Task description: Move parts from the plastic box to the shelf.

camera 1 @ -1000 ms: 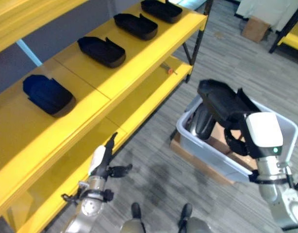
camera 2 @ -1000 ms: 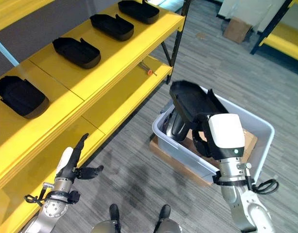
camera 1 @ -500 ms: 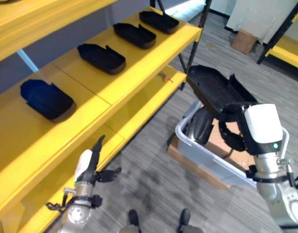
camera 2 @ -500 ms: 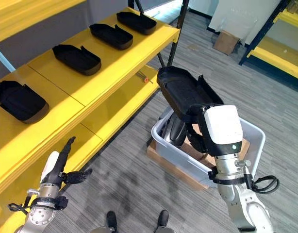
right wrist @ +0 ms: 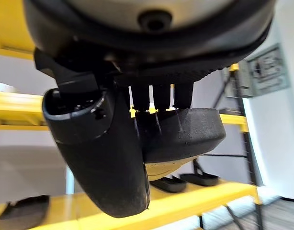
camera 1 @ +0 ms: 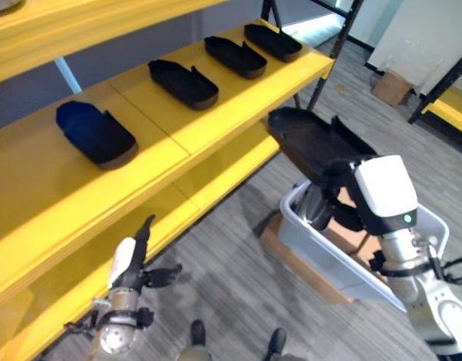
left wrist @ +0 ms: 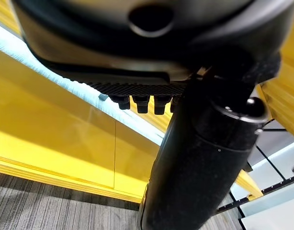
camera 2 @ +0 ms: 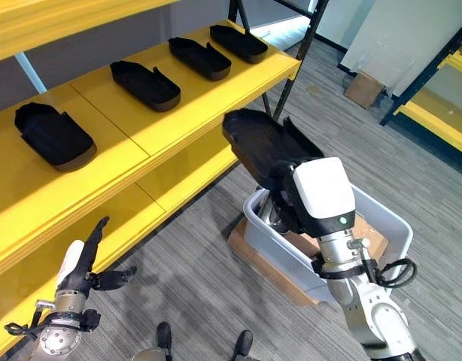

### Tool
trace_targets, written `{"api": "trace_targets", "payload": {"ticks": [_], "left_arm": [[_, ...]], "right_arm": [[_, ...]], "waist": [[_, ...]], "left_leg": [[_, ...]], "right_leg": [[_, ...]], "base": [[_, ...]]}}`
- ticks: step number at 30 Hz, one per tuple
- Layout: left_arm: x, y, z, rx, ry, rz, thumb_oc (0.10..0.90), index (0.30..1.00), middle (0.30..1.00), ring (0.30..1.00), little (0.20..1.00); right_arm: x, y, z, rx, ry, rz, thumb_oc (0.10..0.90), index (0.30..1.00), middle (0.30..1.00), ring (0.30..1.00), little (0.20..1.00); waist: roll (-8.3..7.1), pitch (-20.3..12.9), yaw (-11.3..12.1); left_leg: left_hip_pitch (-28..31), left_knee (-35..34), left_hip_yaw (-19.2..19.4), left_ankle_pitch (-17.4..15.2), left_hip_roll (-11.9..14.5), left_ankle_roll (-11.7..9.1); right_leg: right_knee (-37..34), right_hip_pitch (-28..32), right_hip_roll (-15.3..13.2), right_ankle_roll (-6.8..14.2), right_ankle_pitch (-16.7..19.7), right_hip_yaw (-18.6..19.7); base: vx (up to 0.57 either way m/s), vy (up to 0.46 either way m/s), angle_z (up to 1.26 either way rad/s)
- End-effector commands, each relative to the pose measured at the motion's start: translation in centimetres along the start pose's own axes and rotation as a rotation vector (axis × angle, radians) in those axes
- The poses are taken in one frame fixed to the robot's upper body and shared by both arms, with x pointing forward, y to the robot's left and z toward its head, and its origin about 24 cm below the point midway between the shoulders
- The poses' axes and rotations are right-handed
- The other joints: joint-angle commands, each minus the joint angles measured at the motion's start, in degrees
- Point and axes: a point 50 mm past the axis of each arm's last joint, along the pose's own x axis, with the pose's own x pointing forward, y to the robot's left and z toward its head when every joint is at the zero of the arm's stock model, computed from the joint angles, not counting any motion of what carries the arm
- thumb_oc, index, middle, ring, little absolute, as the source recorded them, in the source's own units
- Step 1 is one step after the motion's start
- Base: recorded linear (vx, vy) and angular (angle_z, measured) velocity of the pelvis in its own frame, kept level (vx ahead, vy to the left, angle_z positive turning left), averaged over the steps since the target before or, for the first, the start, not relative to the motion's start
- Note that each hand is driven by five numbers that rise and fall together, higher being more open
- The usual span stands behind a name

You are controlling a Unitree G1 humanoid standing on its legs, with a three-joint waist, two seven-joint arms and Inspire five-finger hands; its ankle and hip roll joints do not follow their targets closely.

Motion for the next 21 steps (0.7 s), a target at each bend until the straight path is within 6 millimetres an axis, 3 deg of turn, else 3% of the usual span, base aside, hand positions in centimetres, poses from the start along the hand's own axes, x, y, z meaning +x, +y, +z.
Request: {"api": "trace_targets", "payload": {"ticks": [1, 7, 9, 10, 11, 14, 17, 21], "left_arm": [[1.6, 3.0, 3.8, 0.030, -0.227, 0.159, 0.900, 1.000, 1.000, 1.000, 1.000], [2.4, 3.5, 4.4, 0.048, -0.264, 0.167, 0.900, 1.000, 1.000, 1.000, 1.000], [2.8, 3.6, 4.7, 0.060, -0.277, 0.163, 0.900, 1.000, 1.000, 1.000, 1.000], [3.0, 3.6, 4.7, 0.065, -0.282, 0.167, 0.900, 1.000, 1.000, 1.000, 1.000], [3.1, 3.6, 4.6, 0.068, -0.275, 0.168, 0.900, 1.000, 1.000, 1.000, 1.000], [3.1, 3.1, 4.0, 0.054, -0.244, 0.154, 0.900, 1.000, 1.000, 1.000, 1.000], [3.2, 2.3, 4.2, 0.010, -0.243, 0.143, 0.900, 1.000, 1.000, 1.000, 1.000], [2.9, 1.2, 4.4, -0.042, -0.242, 0.110, 0.900, 1.000, 1.000, 1.000, 1.000]], "right_arm": [[5.1, -4.0, 1.6, -0.035, -0.163, -0.271, 0.400, 0.300, 0.300, 0.300, 0.300], [6.8, -3.8, 2.6, -0.043, -0.196, -0.304, 0.400, 0.300, 0.300, 0.300, 0.300], [6.8, -3.8, 2.6, -0.063, -0.201, -0.293, 0.400, 0.300, 0.300, 0.300, 0.300], [6.9, -4.0, 2.9, -0.062, -0.214, -0.305, 0.400, 0.300, 0.300, 0.300, 0.300], [6.8, -4.0, 2.8, -0.057, -0.218, -0.305, 0.400, 0.300, 0.300, 0.300, 0.300], [6.1, -4.1, 2.7, -0.027, -0.218, -0.309, 0.400, 0.300, 0.300, 0.300, 0.300], [5.8, -4.6, 2.6, -0.020, -0.219, -0.339, 0.400, 0.300, 0.300, 0.300, 0.300], [5.2, -4.8, 1.9, -0.010, -0.193, -0.336, 0.400, 0.300, 0.300, 0.300, 0.300]], "waist": [[0.03, -3.8, 2.8], [-0.11, -2.6, 4.4], [0.90, -2.6, 3.1], [1.94, -2.0, 1.3], [2.73, -1.9, -0.6], [3.97, -2.4, -2.5], [3.61, -3.0, -3.1], [3.48, -3.8, -3.0]], "left_leg": [[2.0, -0.9, -0.1, -5.3, -1.3, 2.8], [-0.6, 3.9, -1.7, -7.9, -2.9, 4.2], [0.2, 2.6, -3.4, -7.7, -3.7, 5.1], [0.7, 1.6, -4.9, -7.1, -4.0, 5.6], [1.2, 0.2, -6.0, -6.0, -4.2, 5.9], [4.0, -4.0, -8.4, -4.1, -4.7, 5.4], [5.3, -5.1, -9.4, -3.4, -5.8, 5.2], [5.1, -2.7, -11.5, -4.1, -5.6, 4.6]], "right_leg": [[1.9, 0.6, -3.2, 6.5, -0.3, 1.4], [3.4, 0.2, -4.9, 7.1, 2.0, 2.7], [7.2, -0.9, -4.5, 6.4, 2.8, 6.6], [9.1, -3.2, -2.3, 5.6, 2.7, 12.0], [10.6, -5.2, 2.8, 4.1, -0.5, 18.2], [12.5, -8.0, 12.5, 1.6, -7.5, 26.1], [8.9, -7.6, 15.6, 0.1, -7.3, 28.1], [6.7, -4.6, 15.9, -0.7, -7.3, 30.1]], "base": [[0.01, 0.106, 0.04], [0.00, 0.122, 0.10], [0.06, 0.132, 0.31], [0.08, 0.157, 0.53], [0.11, 0.171, 0.69], [0.15, 0.093, 0.73], [0.04, -0.034, 0.35], [0.04, -0.121, 0.54]]}}
